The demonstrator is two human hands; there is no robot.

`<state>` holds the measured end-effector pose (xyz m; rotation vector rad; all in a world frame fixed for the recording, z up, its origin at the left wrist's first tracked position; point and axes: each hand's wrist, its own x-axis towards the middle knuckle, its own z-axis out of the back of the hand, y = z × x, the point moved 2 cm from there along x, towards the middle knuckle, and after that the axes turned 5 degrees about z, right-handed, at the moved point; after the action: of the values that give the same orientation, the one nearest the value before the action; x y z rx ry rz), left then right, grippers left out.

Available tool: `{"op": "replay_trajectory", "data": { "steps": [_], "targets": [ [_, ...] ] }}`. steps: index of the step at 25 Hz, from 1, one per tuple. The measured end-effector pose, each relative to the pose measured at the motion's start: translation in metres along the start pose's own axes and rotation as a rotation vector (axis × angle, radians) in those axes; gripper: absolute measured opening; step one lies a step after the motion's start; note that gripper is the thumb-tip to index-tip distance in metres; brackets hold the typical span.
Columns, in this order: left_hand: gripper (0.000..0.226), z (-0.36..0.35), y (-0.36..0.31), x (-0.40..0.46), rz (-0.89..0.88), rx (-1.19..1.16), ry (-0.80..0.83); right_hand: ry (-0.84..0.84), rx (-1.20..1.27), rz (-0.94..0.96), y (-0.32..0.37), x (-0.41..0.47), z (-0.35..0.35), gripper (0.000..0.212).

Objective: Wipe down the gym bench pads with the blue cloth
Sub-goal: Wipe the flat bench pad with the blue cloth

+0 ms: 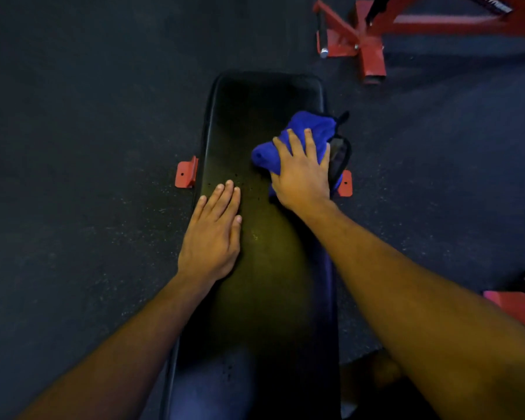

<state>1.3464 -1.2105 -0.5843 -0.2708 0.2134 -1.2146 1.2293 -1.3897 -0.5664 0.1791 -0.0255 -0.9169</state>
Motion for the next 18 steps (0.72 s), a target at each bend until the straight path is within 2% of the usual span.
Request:
{"op": "replay_trajectory", "data": {
  "steps": [3, 8, 10, 18],
  "targets": [
    [0.058, 0.012, -0.006, -0.001, 0.022, -0.01, -0.007, 0.009, 0.038, 0.04, 0.005, -0.027, 0.01, 0.069],
    [0.059, 0.001, -0.002, -0.002, -0.023, -0.006, -0.016, -0.094, 0.035, 0.007, 0.025, -0.161, -0.018, 0.079],
    [0.055, 0.004, -0.006, -0.003, -0.023, 0.001, 0.011, -0.031, 0.057, -0.009, 0.033, -0.18, -0.018, 0.077],
    [0.057, 0.0, -0.002, -0.006, -0.015, -0.013, -0.038, 0.051, 0.128, 0.042, 0.002, -0.085, 0.016, 0.064]
  ]
}}
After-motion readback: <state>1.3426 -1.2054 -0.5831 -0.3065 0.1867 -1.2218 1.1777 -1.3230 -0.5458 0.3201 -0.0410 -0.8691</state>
